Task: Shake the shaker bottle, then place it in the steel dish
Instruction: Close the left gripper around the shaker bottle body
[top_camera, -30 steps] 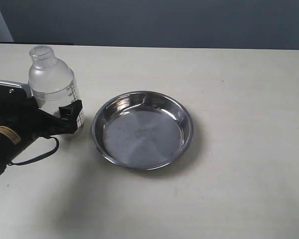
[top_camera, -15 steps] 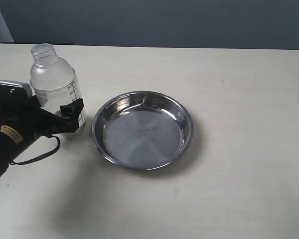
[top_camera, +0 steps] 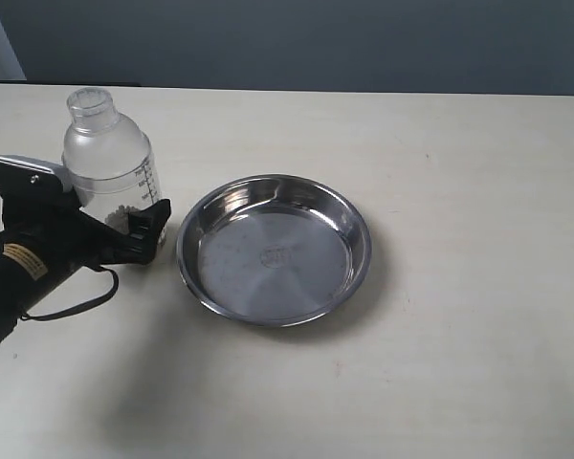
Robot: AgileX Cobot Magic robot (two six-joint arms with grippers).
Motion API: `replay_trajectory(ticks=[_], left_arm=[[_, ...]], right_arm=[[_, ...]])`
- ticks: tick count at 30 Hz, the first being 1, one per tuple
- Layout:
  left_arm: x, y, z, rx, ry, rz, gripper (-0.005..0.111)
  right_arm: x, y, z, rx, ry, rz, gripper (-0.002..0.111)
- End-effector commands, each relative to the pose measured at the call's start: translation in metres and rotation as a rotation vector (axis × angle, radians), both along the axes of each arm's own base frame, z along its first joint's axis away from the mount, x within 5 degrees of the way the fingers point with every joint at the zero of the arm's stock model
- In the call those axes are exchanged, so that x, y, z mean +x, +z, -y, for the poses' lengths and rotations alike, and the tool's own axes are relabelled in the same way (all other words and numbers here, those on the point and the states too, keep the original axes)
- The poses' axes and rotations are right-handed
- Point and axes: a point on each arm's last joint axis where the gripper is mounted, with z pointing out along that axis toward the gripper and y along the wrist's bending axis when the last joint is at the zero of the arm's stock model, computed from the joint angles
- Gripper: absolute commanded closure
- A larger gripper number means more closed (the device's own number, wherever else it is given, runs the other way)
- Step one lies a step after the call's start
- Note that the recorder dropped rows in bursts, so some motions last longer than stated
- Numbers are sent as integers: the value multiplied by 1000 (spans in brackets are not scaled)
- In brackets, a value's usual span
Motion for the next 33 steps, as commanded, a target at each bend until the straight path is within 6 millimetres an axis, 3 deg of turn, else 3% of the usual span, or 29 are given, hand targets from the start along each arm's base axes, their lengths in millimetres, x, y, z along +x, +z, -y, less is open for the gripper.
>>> replay_trajectory(ticks=[1, 14, 21, 25, 29, 33], left_arm=[[0, -1, -1, 3, 11, -2, 1], [26, 11, 2, -18, 17, 88, 1], [29, -8, 1, -18, 33, 29, 4], [27, -9, 2, -33, 25, 18, 17], [22, -11, 3, -66, 22, -7, 44], [21, -11, 5, -91, 1, -16, 55]], right_arm=[[0, 0, 0, -11, 0, 8, 109], [0, 0, 0, -11, 0, 8, 109], [0, 0, 0, -11, 0, 8, 109], [0, 0, 0, -11, 0, 8, 109], [0, 0, 0, -11, 0, 8, 109], [0, 0, 0, -11, 0, 8, 109]])
